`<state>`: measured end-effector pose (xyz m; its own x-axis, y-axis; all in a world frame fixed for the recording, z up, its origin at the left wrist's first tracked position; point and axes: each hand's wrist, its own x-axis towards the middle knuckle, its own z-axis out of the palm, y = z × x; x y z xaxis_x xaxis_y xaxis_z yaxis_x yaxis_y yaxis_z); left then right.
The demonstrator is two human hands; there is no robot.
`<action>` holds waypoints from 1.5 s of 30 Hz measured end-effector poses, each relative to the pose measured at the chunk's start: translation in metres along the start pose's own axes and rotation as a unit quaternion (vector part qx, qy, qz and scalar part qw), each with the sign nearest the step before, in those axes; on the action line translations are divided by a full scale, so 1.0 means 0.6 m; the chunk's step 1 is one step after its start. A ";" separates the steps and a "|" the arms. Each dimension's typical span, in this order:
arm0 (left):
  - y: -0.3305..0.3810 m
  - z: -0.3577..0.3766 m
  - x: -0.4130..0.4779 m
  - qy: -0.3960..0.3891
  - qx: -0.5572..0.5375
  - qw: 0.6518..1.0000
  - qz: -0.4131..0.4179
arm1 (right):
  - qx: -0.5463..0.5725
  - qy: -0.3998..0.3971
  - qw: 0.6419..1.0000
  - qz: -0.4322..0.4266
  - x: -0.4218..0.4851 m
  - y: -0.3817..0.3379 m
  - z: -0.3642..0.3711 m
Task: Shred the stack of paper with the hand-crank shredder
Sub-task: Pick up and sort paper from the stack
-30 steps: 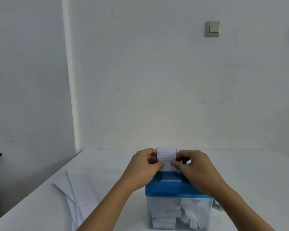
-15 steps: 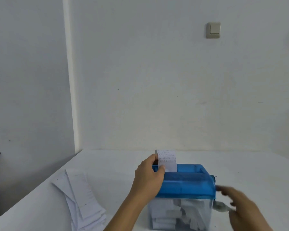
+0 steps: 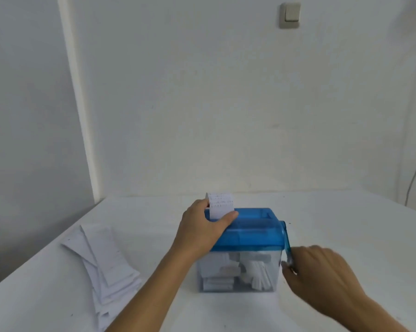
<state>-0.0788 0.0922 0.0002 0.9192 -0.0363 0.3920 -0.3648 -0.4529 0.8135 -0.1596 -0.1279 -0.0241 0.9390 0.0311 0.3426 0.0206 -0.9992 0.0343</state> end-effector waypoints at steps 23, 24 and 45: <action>0.018 -0.020 -0.007 -0.059 0.003 0.998 -0.002 | 0.606 -0.035 0.790 0.083 0.171 0.047 0.068; 0.018 -0.019 -0.009 -0.059 0.003 0.998 -0.003 | 0.563 -0.029 0.821 0.087 0.158 0.042 0.081; 0.011 -0.021 0.001 -0.089 0.053 0.994 -0.016 | 0.153 0.106 0.973 -0.137 0.092 0.077 -0.125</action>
<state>-0.0825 0.1002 0.0114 0.9455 -0.1726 0.2761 -0.3250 -0.5477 0.7709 -0.1324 -0.1703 0.0670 0.7921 0.2696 0.5476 0.3922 -0.9123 -0.1181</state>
